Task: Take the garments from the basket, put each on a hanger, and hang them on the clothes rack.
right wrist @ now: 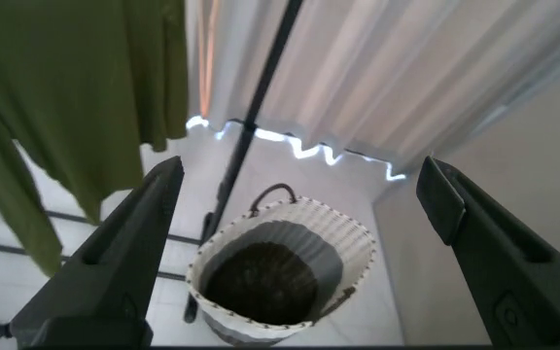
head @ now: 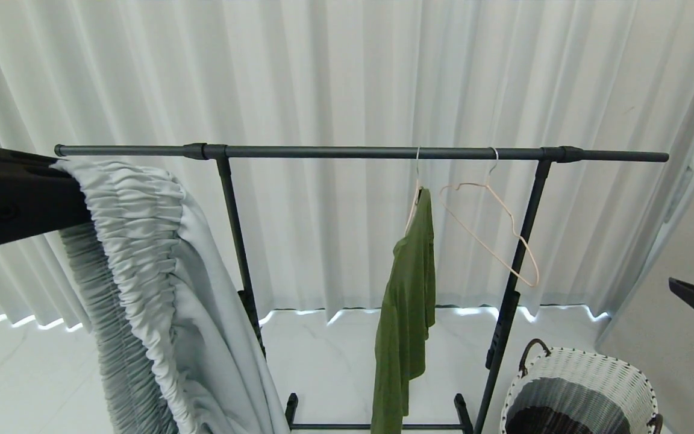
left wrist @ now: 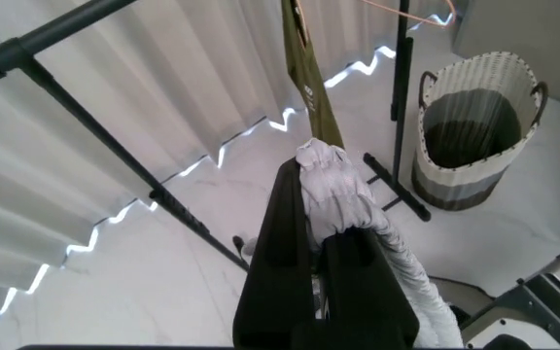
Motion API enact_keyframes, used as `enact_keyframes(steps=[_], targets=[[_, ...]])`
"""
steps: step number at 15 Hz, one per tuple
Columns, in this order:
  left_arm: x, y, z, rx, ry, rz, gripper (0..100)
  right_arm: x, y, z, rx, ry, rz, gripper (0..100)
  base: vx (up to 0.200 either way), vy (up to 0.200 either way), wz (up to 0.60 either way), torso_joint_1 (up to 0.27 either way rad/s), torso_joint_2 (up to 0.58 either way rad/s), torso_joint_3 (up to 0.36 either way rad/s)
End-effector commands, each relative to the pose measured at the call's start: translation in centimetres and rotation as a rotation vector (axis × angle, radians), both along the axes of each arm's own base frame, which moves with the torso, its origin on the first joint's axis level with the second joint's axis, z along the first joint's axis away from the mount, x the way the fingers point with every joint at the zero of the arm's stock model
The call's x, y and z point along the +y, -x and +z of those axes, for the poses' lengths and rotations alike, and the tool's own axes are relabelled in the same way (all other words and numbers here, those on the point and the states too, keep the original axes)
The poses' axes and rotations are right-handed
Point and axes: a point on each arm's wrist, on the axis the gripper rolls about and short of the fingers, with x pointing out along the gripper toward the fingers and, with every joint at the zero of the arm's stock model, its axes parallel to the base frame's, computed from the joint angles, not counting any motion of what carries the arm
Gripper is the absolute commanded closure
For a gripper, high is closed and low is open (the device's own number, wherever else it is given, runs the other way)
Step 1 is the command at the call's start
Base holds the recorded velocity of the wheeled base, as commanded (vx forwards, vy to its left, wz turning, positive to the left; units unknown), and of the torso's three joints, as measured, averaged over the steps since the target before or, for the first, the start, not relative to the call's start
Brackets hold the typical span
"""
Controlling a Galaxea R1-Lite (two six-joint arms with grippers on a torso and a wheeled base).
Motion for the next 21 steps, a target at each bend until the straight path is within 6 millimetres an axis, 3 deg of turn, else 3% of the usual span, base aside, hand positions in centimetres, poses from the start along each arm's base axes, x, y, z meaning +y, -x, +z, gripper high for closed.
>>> enact_keyframes(steps=[1, 5, 17, 21], targets=[[-0.2, -0.1, -0.1, -0.002, -0.01, 0.012, 100, 0.0, -0.7, -0.1, 0.01, -0.003, 0.0, 0, 0.0, 0.0, 0.0, 0.0, 0.0, 0.0], [-0.1, -0.4, -1.1, -0.011, -0.061, 0.08, 100, 0.3, -1.5, -0.4, 0.04, -0.011, 0.008, 0, 0.0, 0.0, 0.0, 0.0, 0.0, 0.0], [-0.2, -0.6, -2.0, -0.018, -0.104, 0.129, 100, 0.5, -2.3, -2.1, 0.194, -0.026, -0.016, 0, 0.2, 0.0, 0.0, 0.004, 0.0, 0.0], [-0.2, -0.6, -2.3, -0.013, -0.11, 0.132, 100, 2.1, -5.7, -1.3, 0.237, -0.175, -0.049, 0, 0.15, 0.0, 0.0, 0.002, 0.0, 0.003]])
